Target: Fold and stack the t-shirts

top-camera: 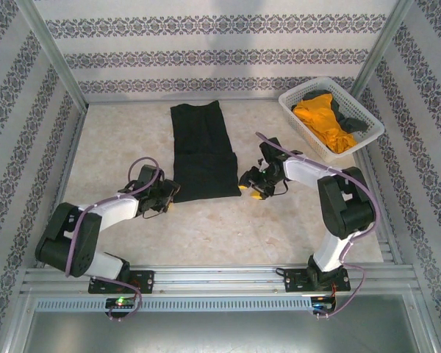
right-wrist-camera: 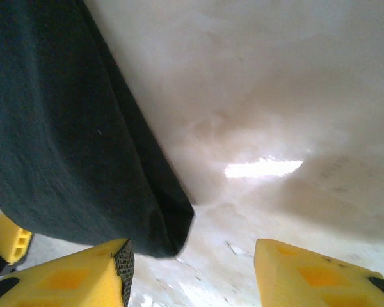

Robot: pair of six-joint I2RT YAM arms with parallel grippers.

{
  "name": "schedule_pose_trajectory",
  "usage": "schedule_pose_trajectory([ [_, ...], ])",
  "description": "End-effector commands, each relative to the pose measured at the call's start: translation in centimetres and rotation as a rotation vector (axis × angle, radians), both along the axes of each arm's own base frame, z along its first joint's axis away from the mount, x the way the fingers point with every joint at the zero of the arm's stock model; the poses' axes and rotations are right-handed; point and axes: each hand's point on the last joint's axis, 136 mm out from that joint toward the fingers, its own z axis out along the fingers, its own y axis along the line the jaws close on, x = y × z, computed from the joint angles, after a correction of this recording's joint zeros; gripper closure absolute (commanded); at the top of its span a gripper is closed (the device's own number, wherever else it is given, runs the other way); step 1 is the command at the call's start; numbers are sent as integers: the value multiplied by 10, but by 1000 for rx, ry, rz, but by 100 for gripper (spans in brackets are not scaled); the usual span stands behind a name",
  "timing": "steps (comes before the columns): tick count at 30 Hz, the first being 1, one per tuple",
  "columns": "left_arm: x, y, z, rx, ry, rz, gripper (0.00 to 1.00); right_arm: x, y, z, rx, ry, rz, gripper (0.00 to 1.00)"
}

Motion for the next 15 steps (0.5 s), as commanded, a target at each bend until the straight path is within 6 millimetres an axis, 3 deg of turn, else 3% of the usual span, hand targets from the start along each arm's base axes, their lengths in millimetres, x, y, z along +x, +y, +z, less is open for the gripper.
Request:
schedule_pose_trajectory([
  [1,24,-16,10,-79,-70,21,47,10,19,-3,58,3,-15,47],
  [5,30,-24,6,-90,-66,3,52,11,30,-11,65,34,-14,50],
  [9,39,-28,6,-107,-80,3,65,12,37,-15,77,56,-17,56],
  [15,49,-31,20,-115,-130,2,88,27,44,-9,96,29,-39,77],
])
